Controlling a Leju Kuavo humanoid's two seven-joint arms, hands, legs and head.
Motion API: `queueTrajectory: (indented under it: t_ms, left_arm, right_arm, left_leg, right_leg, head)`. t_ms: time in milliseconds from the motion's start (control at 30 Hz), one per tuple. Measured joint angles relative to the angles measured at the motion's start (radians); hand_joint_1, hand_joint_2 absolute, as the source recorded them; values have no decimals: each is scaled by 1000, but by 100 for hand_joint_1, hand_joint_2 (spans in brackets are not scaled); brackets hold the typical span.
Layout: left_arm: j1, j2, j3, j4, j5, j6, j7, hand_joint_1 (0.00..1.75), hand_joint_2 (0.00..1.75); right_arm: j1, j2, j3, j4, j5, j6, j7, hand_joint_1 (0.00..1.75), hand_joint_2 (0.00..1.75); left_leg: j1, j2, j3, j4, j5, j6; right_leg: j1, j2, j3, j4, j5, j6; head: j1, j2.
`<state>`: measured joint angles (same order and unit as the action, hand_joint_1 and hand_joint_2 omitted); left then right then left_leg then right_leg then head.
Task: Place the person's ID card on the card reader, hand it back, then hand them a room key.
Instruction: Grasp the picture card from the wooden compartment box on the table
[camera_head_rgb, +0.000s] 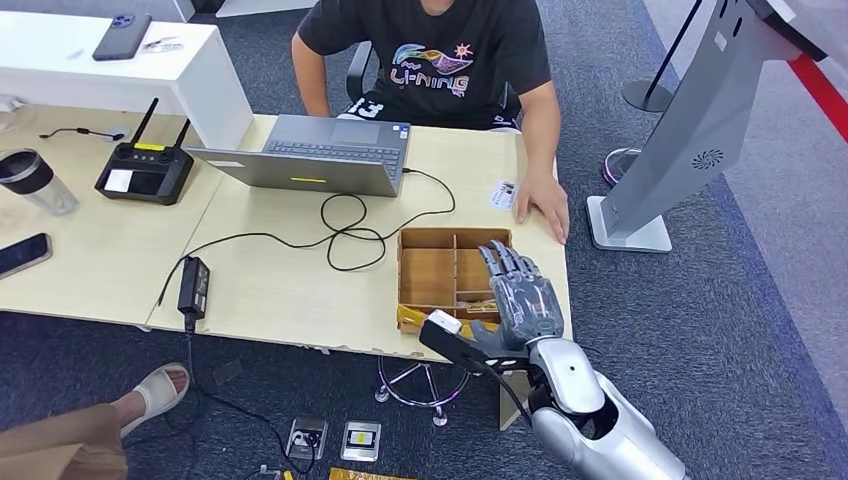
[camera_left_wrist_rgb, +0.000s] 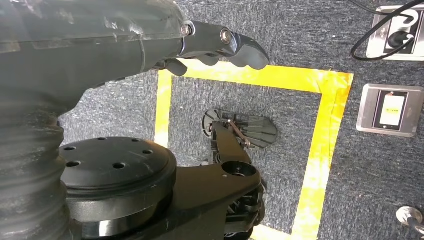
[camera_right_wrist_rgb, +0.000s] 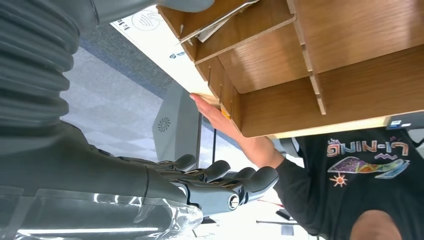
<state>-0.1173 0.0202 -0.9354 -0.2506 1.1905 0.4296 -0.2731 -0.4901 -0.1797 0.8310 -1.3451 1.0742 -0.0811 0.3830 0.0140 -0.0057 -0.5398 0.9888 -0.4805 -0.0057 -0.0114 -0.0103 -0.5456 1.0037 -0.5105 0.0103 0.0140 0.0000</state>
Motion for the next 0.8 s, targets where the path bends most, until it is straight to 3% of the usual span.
queueTrajectory:
  t_ms: [367, 800]
  left_arm:
    - [0, 0, 0, 0, -8, -6, 0, 0, 175]
    - [-3, 1, -5, 0, -12, -2, 6, 0, 175]
  right_arm:
    - [14, -10, 4, -37, -5, 25, 2, 2, 175]
    - [13, -16, 12, -19, -40, 13, -1, 30, 175]
  left_leg:
    - [0, 0, 0, 0, 0, 0]
    - [0, 0, 0, 0, 0, 0]
  right_leg:
    - [0, 0, 0, 0, 0, 0]
    - [0, 0, 0, 0, 0, 0]
  head:
    - [0, 0]
    - [0, 0]
